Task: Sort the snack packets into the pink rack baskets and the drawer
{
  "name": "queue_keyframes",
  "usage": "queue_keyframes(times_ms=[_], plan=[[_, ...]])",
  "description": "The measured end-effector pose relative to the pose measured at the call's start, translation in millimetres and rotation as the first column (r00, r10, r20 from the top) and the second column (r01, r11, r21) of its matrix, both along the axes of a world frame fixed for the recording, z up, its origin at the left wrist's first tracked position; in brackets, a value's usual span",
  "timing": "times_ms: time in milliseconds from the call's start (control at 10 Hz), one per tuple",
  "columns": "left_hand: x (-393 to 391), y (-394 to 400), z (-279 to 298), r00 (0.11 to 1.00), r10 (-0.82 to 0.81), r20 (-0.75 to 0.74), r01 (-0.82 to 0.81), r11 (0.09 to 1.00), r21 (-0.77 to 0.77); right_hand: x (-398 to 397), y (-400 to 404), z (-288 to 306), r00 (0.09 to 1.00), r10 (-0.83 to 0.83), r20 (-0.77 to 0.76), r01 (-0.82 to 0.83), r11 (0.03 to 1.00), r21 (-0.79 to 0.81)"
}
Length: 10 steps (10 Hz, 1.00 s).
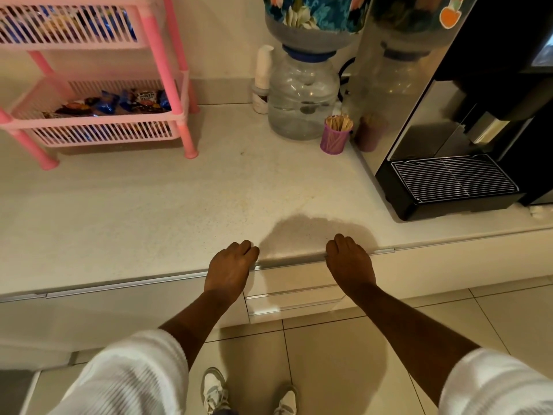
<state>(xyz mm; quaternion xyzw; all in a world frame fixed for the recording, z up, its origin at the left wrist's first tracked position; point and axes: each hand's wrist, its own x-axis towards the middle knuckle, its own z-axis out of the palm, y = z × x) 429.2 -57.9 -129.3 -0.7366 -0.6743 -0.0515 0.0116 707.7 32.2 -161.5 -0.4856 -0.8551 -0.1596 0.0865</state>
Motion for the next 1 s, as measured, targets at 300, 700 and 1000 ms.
queue_keyframes(times_ms=[300, 700, 1000], plan=[[8.3, 3.1, -9.6, 1.000, 0.019, 0.002, -0.019, 0.998, 0.054, -7.9, -1.5, 9.1, 0.999, -0.035, 0.005, 0.035, 0.999, -0.010], [1.9, -5.3, -9.1, 0.988, 0.062, 0.141, -0.061, 0.998, -0.008, -16.6, -7.2, 18.9, 0.991, -0.104, 0.081, 0.119, 0.971, -0.208], [-22.8, -13.6, -2.2, 0.851, 0.115, 0.512, -0.081, 0.993, -0.087, -52.7, -11.6, 28.9, 0.948, -0.143, -0.285, 0.053, 0.952, -0.303]])
